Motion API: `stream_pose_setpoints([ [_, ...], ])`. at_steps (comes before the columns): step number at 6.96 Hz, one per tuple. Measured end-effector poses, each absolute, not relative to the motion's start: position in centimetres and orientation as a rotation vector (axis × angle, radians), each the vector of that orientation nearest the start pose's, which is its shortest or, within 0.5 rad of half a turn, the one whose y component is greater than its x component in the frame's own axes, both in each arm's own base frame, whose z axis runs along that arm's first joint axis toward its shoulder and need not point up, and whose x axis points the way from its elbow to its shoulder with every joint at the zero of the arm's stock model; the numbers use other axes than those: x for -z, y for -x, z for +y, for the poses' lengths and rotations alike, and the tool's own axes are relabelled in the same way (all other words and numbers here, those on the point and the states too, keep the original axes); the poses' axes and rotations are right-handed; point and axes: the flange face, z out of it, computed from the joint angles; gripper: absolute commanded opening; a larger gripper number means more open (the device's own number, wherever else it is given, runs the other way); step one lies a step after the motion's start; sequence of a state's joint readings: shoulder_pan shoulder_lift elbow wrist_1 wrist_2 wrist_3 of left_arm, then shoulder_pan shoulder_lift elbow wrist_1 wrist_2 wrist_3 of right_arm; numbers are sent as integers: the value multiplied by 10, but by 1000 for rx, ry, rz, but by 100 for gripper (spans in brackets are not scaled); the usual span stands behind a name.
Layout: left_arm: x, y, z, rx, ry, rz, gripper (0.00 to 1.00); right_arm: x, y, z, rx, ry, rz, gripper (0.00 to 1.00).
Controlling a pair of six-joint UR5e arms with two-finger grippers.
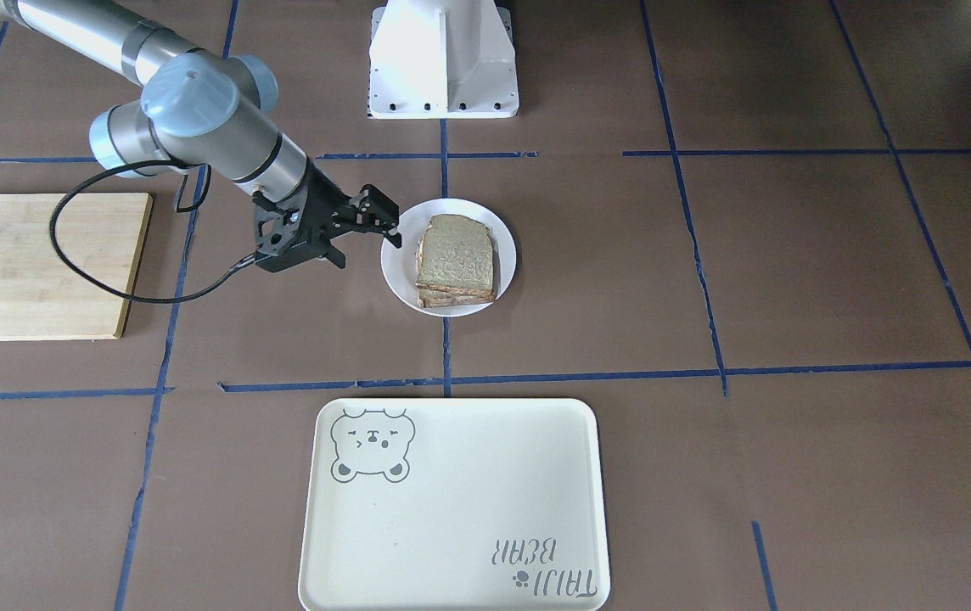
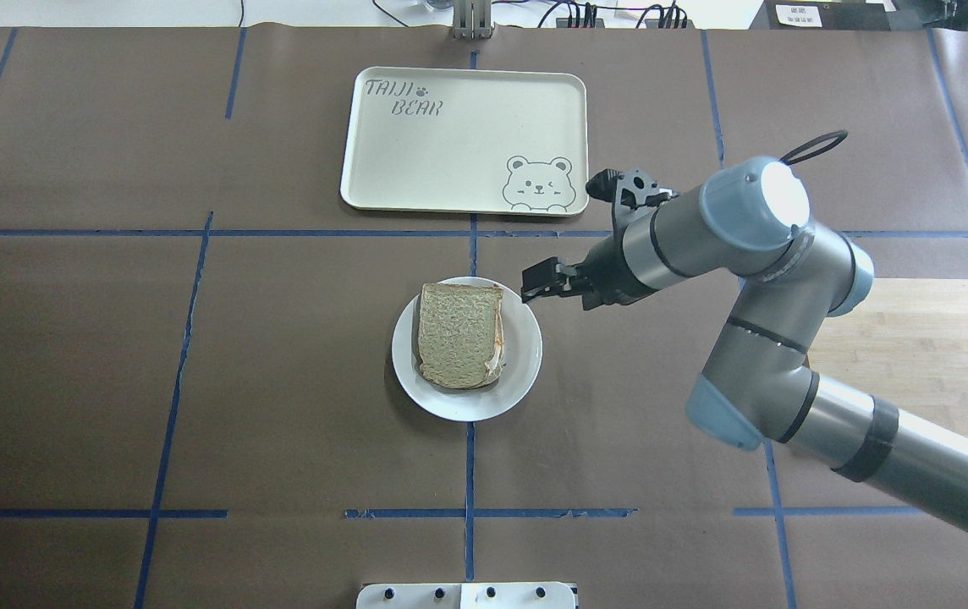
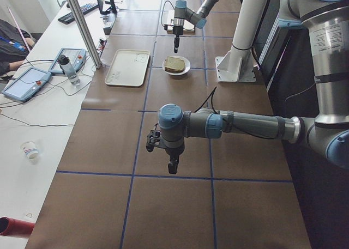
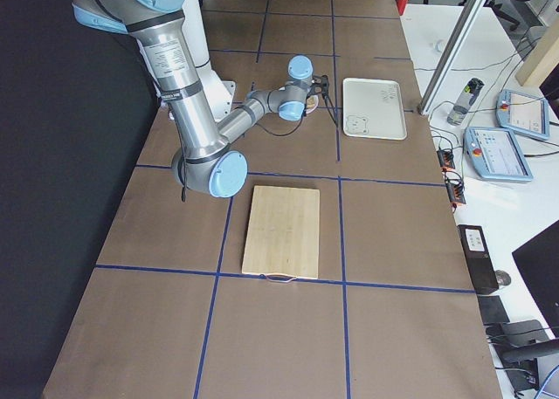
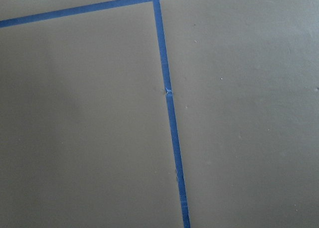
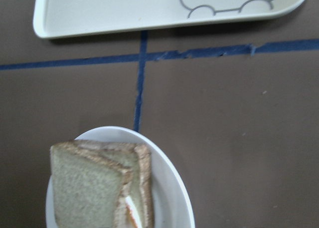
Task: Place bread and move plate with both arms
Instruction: 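Raise the right gripper and withdraw it out of view, then reach the left gripper to the plate rim nearest it and grip it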
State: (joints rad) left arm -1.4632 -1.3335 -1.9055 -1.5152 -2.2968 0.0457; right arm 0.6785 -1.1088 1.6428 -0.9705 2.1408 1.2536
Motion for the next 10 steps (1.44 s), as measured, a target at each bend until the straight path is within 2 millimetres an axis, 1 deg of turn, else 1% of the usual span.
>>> stream_pose_setpoints([
  [1,-596,24,-403,-168,-40,731,100,-304,413,-500,24,-62,-1138,99],
  [2,-581,23,-413,-179,-74,733,100,-329,363,-529,68,-72,-1068,99],
  [3,-565,21,-428,-194,-113,734,100,-363,306,-548,133,-102,-990,99],
  [4,-549,18,-447,-209,-151,734,100,-397,245,-557,208,-130,-912,99],
  [5,-533,15,-466,-204,-174,744,100,-430,176,-557,290,-143,-837,99],
  [6,-520,10,-476,-146,-168,787,100,-461,104,-547,366,-142,-782,99],
  [7,-508,0,-481,-97,-168,837,100,-493,40,-530,412,-136,-754,99],
  [8,-495,-23,-484,-118,-195,874,100,-528,-15,-504,411,-122,-742,99],
  [9,-482,-58,-484,-151,-206,909,100,-564,-57,-467,370,-101,-738,99],
  [10,-466,-96,-482,-153,-195,949,100,-585,-76,-438,336,-88,-739,99],
])
